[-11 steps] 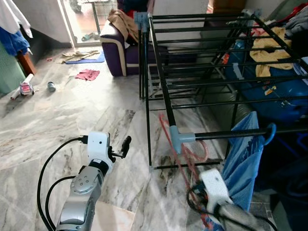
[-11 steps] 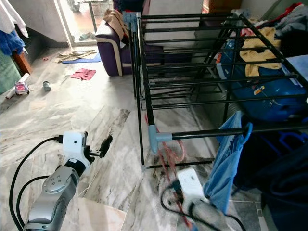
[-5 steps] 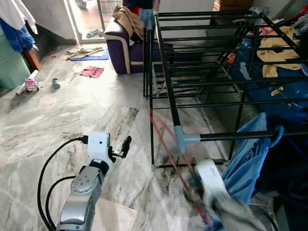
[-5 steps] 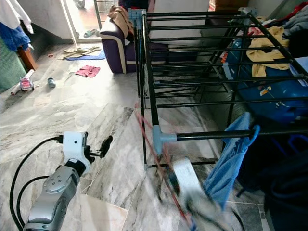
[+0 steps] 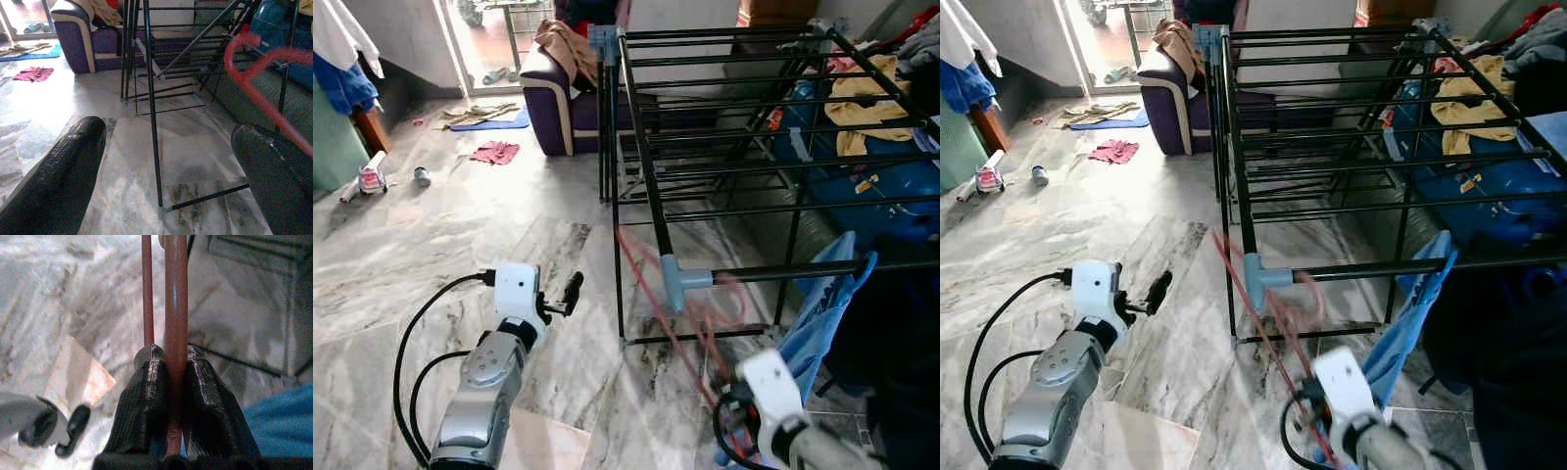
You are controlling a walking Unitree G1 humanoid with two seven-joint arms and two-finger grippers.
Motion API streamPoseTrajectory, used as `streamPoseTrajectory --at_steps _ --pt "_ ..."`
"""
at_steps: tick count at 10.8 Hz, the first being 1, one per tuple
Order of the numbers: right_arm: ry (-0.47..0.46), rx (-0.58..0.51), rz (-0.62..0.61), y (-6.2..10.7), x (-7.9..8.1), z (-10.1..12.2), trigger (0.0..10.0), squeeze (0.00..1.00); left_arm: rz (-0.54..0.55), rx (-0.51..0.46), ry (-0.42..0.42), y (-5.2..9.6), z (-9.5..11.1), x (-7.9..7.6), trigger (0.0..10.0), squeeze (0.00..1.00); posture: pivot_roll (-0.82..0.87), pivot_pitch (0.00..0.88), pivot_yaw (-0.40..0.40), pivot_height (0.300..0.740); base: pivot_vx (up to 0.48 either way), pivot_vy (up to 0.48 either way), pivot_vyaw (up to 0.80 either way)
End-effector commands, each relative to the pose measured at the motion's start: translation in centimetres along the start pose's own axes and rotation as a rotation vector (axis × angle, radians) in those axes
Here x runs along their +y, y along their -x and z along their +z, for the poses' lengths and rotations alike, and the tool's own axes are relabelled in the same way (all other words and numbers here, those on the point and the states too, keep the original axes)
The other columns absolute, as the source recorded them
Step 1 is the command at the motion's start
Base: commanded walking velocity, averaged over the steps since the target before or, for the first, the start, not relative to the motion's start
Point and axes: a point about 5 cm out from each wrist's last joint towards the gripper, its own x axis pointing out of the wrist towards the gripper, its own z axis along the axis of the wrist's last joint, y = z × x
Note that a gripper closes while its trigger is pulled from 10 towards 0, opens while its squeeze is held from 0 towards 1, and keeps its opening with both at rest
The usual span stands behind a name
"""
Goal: Hang hanger
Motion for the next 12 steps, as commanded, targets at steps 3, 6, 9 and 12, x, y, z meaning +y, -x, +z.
streamPoseTrajectory --at_steps 3,6,9,12 --pt "0.012 -0.076 -0.023 -0.3 -0.6 1.9 10.0 0.00 -0.016 -0.002 0.002 -0.5 0.1 -0.2 10.0 0.00 -0.08 0.000 0.037 0.740 0.000 0.000 0.00" --pt "-0.062 0.015 -0.172 -3.7 -1.8 3.0 10.0 0.00 -0.016 -0.003 0.005 -0.6 0.1 -0.4 10.0 0.00 -0.06 0.000 0.038 0.740 0.000 0.000 0.00" --pt "-0.147 0.094 -0.155 -5.8 -0.5 3.1 10.0 0.00 0.000 0.007 0.004 -0.2 -0.2 -0.2 10.0 0.00 -0.04 0.002 0.024 0.740 0.000 0.000 0.00" --pt "-0.146 0.143 -0.083 -6.0 0.7 2.7 10.0 0.00 -0.003 0.009 0.005 -0.2 -0.2 -0.4 10.0 0.00 -0.04 0.004 0.024 0.740 0.000 0.000 0.00"
